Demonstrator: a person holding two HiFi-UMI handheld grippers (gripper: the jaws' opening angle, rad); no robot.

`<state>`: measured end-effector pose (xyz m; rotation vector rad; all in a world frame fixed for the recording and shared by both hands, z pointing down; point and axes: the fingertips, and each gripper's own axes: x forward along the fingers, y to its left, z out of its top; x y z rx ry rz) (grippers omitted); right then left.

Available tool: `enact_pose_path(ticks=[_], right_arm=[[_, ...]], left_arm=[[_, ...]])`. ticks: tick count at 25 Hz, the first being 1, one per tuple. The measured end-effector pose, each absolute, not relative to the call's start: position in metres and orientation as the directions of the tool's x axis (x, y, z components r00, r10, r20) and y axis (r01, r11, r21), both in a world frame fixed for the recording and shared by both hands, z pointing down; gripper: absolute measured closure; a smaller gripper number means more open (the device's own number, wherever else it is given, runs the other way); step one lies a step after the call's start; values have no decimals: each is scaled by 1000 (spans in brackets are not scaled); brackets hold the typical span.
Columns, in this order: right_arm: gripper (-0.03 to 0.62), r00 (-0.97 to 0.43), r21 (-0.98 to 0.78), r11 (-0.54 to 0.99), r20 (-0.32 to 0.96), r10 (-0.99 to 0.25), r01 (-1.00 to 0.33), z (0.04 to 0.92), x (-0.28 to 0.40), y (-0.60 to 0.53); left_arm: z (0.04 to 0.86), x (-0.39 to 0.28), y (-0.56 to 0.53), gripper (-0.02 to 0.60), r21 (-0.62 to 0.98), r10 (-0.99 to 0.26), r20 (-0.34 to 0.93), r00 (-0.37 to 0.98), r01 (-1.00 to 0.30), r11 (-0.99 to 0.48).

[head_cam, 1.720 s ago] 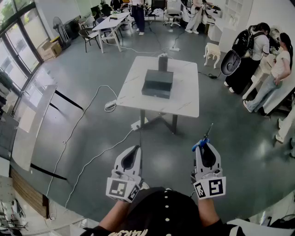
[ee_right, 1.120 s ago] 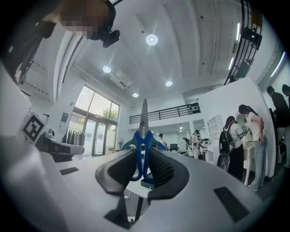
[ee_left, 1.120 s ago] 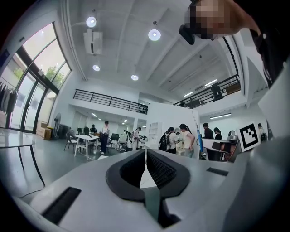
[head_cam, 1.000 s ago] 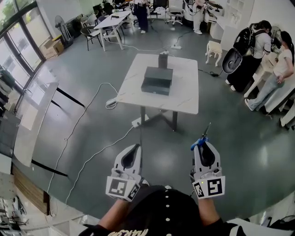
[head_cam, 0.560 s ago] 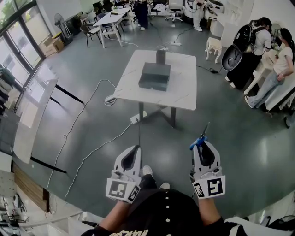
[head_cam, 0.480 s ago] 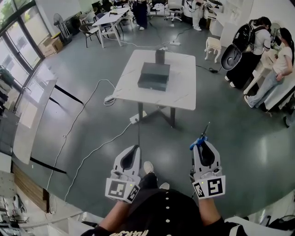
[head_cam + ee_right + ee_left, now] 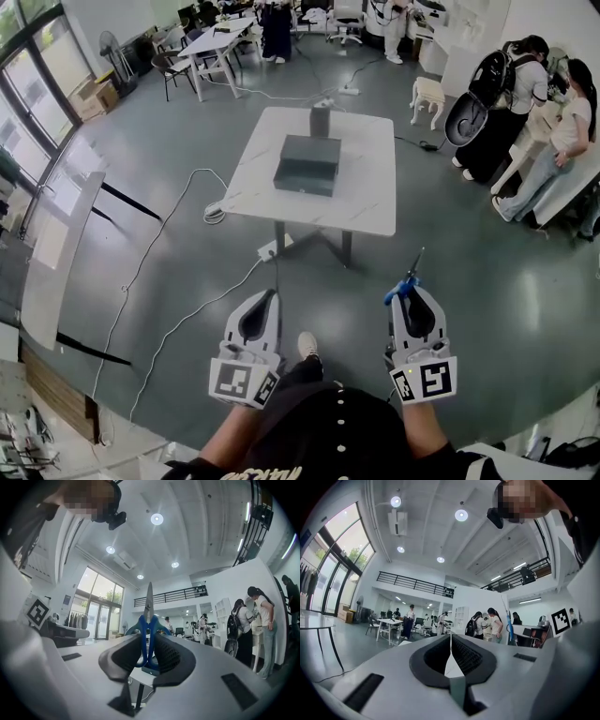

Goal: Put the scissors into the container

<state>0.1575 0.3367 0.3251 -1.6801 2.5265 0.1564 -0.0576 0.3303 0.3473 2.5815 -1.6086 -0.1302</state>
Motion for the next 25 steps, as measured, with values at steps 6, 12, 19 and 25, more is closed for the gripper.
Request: enact_pose_path(ticks=[6,12,19,25], right_arm=[[496,-375,34,374,-139,-916,-927,324,153,296],[496,-362,30,362,-123,-924,-932,328,155,254],[496,-349,33,348,-120,-929,-937,329,152,207],[496,-347,36,346,-127,-929,-938,329,146,173]], left_arm=[[347,-62,285,546,132,-894,-26,448,-885,-447],[349,-58,236,548,137,-885,-14,466,-875,-464],[351,-60,188,546,131,-878,-11,479,-870,-476],[350,-66,153,546,127,-877,-17,481,-869,-479]])
